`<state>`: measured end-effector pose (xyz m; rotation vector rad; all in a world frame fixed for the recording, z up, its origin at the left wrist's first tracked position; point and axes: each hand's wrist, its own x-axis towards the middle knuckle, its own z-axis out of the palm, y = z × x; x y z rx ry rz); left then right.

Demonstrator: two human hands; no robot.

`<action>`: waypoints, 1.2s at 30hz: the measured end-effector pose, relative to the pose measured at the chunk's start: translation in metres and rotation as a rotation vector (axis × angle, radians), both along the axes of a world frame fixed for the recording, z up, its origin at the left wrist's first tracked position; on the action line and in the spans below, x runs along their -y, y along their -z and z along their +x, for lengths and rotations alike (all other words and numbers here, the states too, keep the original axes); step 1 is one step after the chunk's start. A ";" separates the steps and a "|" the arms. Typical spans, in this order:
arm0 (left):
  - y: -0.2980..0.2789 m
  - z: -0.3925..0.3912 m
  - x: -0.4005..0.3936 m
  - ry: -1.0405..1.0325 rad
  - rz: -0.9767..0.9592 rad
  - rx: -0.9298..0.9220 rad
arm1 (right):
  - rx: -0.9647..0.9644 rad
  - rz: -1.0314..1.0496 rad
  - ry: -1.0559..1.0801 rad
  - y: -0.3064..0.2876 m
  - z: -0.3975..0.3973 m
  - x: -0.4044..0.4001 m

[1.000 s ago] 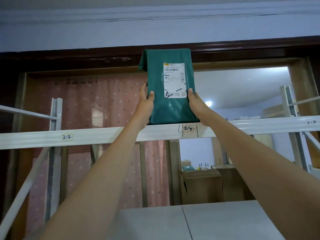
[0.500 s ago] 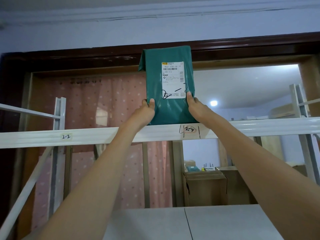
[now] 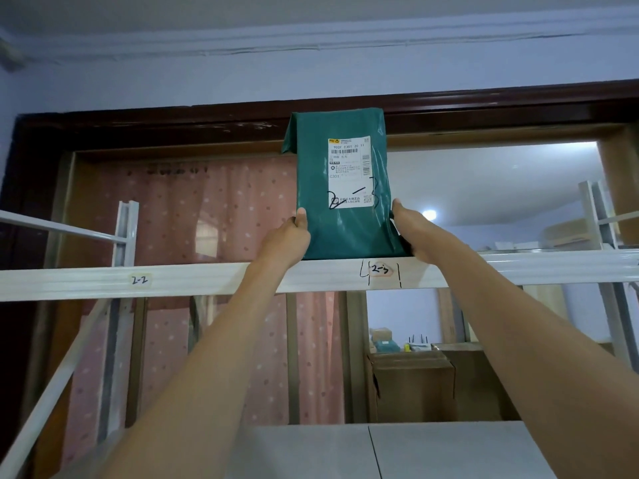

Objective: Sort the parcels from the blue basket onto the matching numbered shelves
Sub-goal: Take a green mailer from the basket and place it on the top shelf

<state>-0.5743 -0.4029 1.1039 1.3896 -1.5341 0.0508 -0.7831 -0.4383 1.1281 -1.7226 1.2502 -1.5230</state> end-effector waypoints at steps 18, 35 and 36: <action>0.015 0.009 0.005 -0.277 -0.048 0.256 | -0.144 -0.154 0.344 0.009 0.005 -0.014; 0.098 0.015 -0.036 -0.345 -0.205 0.332 | -0.455 -0.631 0.505 0.126 0.053 -0.065; 0.110 0.016 -0.042 -0.350 -0.199 0.352 | -0.499 -0.641 0.478 0.137 0.061 -0.072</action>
